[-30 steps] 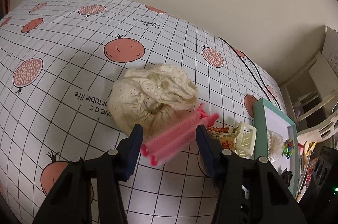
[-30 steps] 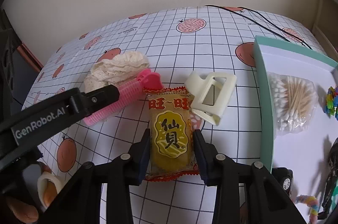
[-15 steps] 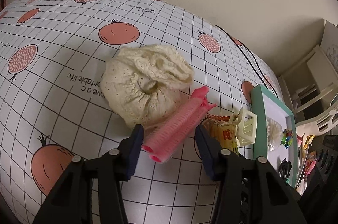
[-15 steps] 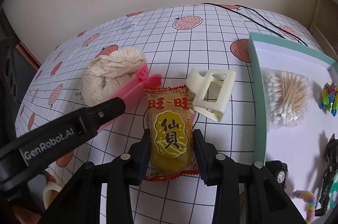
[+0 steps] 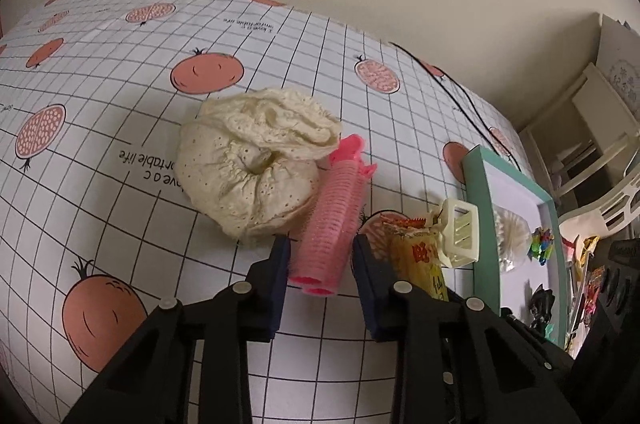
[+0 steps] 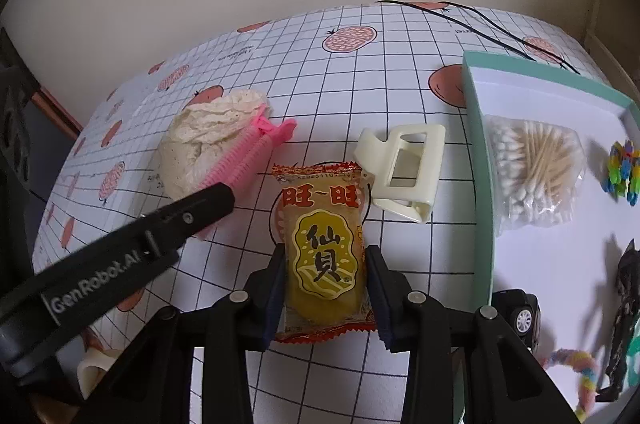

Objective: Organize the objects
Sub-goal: 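Lift the roller with the left tool and packet with the right toward the tray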

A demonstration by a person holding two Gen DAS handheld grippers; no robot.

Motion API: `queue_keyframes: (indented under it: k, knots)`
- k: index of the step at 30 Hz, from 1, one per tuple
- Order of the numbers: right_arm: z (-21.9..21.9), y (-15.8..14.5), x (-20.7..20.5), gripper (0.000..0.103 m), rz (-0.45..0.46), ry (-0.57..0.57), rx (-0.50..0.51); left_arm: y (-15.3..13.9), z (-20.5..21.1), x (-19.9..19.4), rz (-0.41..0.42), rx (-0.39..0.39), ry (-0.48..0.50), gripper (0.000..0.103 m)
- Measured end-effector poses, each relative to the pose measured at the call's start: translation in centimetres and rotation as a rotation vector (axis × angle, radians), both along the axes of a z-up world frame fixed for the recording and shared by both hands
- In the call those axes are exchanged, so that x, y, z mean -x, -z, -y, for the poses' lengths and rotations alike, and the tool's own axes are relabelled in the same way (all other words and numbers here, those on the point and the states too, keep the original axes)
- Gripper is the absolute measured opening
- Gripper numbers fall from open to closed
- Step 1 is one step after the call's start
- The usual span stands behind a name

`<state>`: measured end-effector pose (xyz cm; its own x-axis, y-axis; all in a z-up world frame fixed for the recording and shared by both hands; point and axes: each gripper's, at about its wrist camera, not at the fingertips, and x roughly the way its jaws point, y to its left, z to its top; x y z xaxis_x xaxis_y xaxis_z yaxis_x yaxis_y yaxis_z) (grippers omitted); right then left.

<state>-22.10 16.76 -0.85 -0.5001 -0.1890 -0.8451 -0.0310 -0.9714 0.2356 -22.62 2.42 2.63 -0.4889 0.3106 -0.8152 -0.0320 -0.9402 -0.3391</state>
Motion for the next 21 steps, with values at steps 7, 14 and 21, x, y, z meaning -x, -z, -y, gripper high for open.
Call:
queue_keyframes:
  k: [7,14,21]
  knots:
    - [-0.3,-1.1,-0.6,0.04,-0.034,0.001,0.023,-1.8,-0.4,-0.6,-0.069,-0.011,0.007,0.029]
    - [-0.4,-2.8,-1.2,0.04,-0.094,-0.004,0.026,-3.8,-0.1,-1.1,-0.142,-0.03,-0.004,0.029]
    - [-1.1,-4.9,-2.1,0.04,-0.176,0.011,0.029,-6.3,0.4,-1.9,-0.224,-0.105,-0.022,0.029]
